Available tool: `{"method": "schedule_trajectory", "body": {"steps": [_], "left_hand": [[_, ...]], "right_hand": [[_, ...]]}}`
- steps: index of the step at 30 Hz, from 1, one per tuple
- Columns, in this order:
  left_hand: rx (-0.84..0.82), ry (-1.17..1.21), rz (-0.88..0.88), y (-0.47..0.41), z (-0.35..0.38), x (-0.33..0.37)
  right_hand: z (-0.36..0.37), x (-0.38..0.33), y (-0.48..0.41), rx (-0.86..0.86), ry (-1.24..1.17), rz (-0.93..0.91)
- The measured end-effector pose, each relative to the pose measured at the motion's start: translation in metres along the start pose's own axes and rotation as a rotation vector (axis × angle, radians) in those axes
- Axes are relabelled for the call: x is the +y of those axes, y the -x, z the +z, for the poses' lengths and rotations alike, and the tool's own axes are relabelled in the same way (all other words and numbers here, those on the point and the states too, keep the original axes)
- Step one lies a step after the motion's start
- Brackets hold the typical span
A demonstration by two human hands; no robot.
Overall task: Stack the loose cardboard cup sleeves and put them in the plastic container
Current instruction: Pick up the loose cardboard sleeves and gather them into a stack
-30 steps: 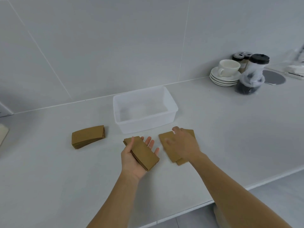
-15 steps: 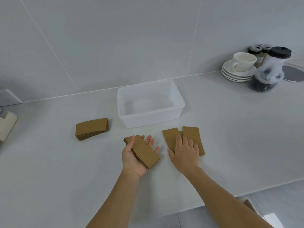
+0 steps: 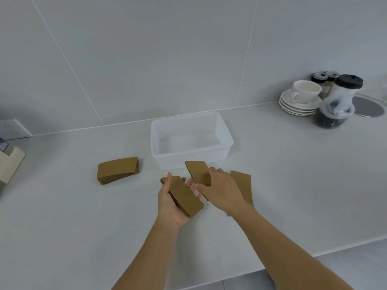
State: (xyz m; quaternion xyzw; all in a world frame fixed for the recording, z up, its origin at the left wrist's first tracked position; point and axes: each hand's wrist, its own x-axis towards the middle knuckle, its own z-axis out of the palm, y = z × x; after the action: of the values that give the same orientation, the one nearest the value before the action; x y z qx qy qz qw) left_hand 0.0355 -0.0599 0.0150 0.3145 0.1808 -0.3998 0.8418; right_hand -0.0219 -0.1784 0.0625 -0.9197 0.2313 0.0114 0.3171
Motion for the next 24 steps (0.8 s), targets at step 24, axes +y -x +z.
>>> {"method": "schedule_trajectory", "body": {"steps": [24], "left_hand": [[0.000, -0.034, 0.013, 0.004, -0.012, -0.018]], "right_hand": [[0.035, -0.003, 0.033, -0.227, -0.098, -0.175]]}}
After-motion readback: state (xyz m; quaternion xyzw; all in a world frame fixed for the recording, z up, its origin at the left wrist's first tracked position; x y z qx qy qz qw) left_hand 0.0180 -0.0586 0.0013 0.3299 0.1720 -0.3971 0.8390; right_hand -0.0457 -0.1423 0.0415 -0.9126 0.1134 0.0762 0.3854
